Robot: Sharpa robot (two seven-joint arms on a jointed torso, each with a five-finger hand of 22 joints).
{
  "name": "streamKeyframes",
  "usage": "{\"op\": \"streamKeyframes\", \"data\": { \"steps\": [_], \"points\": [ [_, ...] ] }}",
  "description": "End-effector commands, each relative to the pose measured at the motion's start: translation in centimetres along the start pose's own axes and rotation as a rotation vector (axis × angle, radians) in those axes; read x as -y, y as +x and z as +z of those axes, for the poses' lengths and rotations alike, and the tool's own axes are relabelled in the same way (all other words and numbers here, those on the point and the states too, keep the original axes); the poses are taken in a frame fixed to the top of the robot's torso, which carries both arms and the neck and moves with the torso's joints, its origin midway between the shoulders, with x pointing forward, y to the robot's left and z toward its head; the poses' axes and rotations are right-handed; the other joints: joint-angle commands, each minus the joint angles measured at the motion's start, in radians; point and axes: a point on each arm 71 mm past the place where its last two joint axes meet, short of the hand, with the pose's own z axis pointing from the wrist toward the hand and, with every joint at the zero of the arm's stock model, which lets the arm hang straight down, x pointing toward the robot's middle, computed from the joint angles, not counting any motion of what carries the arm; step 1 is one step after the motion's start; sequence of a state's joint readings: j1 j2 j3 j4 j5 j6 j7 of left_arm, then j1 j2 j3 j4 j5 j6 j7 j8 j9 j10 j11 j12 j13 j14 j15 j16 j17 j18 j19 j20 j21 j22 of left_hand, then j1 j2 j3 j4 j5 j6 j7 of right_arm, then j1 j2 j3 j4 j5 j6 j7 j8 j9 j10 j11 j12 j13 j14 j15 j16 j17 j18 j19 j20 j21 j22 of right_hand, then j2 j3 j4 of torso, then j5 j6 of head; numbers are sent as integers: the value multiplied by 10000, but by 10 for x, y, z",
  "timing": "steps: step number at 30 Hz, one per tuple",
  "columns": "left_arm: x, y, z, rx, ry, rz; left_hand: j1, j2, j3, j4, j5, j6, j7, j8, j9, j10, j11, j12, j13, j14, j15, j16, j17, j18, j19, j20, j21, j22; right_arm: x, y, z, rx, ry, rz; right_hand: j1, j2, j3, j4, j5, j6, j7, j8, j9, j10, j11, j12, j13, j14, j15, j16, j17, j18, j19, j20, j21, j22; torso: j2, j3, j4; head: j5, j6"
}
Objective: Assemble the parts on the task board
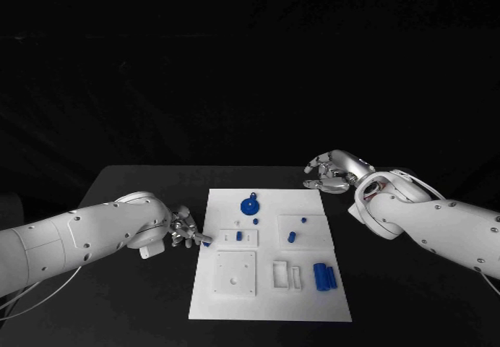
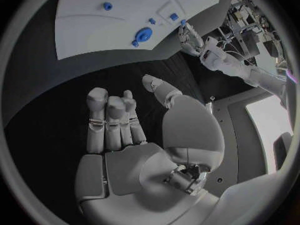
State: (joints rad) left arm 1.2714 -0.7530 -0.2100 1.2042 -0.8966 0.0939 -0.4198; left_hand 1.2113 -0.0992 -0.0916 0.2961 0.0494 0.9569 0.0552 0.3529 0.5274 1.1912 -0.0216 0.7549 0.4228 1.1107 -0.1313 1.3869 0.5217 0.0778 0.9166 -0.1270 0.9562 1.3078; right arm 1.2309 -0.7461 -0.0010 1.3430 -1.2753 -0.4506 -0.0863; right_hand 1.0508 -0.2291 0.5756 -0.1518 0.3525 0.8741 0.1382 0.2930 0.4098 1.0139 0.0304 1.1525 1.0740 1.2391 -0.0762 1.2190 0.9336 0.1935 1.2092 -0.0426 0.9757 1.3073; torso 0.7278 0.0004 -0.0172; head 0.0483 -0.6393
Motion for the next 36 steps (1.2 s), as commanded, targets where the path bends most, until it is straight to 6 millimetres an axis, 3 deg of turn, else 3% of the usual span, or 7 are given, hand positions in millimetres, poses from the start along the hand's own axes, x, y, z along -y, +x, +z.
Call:
{"op": "streamKeyframes", "data": {
  "steps": [1,8,30,36],
  "points": [
    [1,1,1,69,1,86,-8,-136,111,-3,7,-478,415,-26,-37,-3,58,13,-17,30,63,69,-12,-80,36,-947,-53,74,-1,2,0,-121,-100,-88,-24,46,-24,-44,-18,-21,72,30,-9,-71,17,60,-10,6,-17,-30,12,683,-6,-79,-44,173,0,6,-2,-7,1],
    [5,0,3,316,-103,1003,-45,-135,281,-10,7,-412,394,14,-61,22,38,59,-15,57,47,101,-18,-56,67,-948,-66,81,-1,2,0,-132,-101,-88,-25,47,-24,-44,-20,-21,72,30,-10,-71,17,61,-12,6,-17,-30,12,683,-6,-79,-44,173,-2,5,-3,-17,-2],
    [12,3,5,230,-69,1385,949,353,104,-46,26,-211,315,174,-150,103,-39,283,4,169,-30,269,-20,-63,152,-997,23,181,-1,2,-1,-137,-98,-87,-28,53,-23,-43,-26,-16,71,33,-10,-71,17,66,-18,8,-18,-30,13,683,-4,-79,-44,173,-1,7,-5,-27,-52],
    [14,4,5,125,-15,1349,1452,685,-28,-38,37,-194,316,199,-187,94,-32,315,-11,157,-28,294,-29,-94,129,-987,34,188,-1,2,0,-142,-106,-84,-30,55,-24,-42,-28,-15,71,34,-10,-70,16,68,-19,9,-18,-30,13,683,-3,-79,-44,173,0,2,-1,-27,-47]
  ]
}}
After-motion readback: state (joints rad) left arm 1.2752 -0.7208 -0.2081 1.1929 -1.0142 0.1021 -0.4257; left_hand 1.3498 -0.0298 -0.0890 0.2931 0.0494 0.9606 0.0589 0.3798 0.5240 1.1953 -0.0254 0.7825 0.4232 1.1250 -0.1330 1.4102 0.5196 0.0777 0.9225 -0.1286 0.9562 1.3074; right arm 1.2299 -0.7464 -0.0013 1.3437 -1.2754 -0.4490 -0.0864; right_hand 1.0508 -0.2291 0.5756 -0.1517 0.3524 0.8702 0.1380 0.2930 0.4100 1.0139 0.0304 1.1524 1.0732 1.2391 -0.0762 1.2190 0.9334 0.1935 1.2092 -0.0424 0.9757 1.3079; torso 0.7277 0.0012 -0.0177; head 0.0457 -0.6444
